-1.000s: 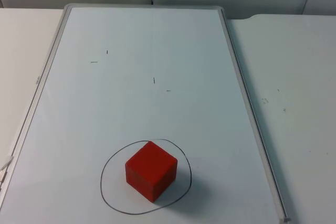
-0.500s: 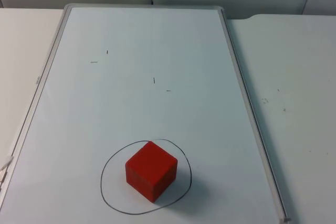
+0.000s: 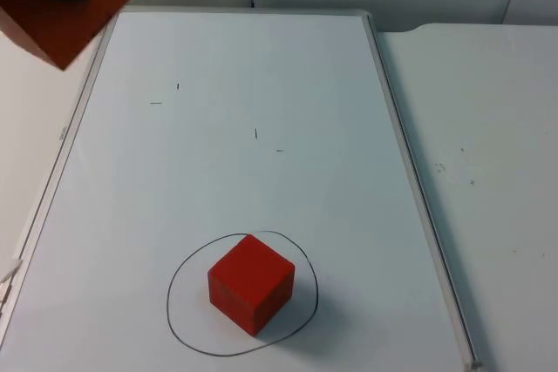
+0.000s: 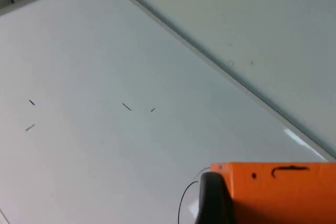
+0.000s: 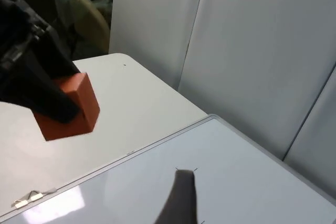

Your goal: Pick up one cube with the left hand and another cube with the right hand. First place the cube in the right hand at the target position, then stack the cube in the left hand on top.

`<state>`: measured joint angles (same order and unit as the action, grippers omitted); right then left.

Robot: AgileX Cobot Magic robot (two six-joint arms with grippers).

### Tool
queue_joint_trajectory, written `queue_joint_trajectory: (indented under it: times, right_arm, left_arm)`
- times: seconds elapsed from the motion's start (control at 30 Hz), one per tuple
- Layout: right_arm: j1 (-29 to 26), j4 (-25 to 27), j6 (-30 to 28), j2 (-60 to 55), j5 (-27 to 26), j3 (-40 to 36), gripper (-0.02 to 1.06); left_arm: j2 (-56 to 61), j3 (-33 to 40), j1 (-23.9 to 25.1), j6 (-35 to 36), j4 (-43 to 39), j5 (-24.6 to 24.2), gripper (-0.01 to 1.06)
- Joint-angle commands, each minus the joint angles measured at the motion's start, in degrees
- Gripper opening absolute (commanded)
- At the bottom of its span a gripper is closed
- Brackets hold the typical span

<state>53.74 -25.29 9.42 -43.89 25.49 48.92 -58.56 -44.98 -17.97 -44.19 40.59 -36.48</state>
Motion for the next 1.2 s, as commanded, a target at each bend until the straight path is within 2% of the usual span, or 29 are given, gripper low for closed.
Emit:
queue_joint_trajectory:
  times: [0.0,0.1,0.2,0.23,0.27,0.37,0.4,0.53,0.9,1.17]
  right_arm:
    - [0.23,-0.46,-0.41,0.41,-0.87,-0.24,0.73]
    - [0.23,-0.57,-0.41,0.41,-0.98,-0.24,0.73]
    - [0.23,-0.57,-0.41,0.41,-0.98,-0.24,0.73]
    - [0.23,-0.57,-0.41,0.41,-0.98,-0.24,0.73]
    - [0.23,-0.57,-0.41,0.41,-0.98,-0.24,0.73]
    - [0.23,-0.57,-0.41,0.41,-0.98,-0.24,0.73]
    - [0.23,-0.57,-0.41,0.41,-0.98,-0.24,0.73]
    - [0.23,-0.47,-0.41,0.41,-0.98,-0.24,0.73]
    - [0.23,-0.36,-0.41,0.41,-0.98,-0.24,0.73]
    - [0.23,-0.36,0.02,0.31,-0.98,-0.24,0.73]
  left_arm:
    - [-3.31,-0.59,-0.43,-2.36,2.26,0.87,0.0]
    - [-6.57,-0.59,-0.72,-2.36,2.41,0.96,0.0]
    - [-10.7,-0.9,-4.65,-2.81,2.41,3.32,0.0]
    - [-10.7,-0.9,-4.65,-2.81,2.41,3.32,0.0]
    - [-12.07,-1.1,-6.93,-2.81,2.41,4.39,0.0]
    - [-16.41,-1.13,-14.56,-1.38,2.21,12.19,0.0]
    - [-16.41,-1.13,-14.56,-1.38,2.21,12.19,0.0]
    - [-22.26,-1.13,-18.89,1.81,0.47,17.17,0.0]
    - [-30.91,-1.13,-20.33,2.77,0.47,19.21,0.0]
    - [-32.48,-1.13,-23.78,2.77,-1.01,21.72,0.0]
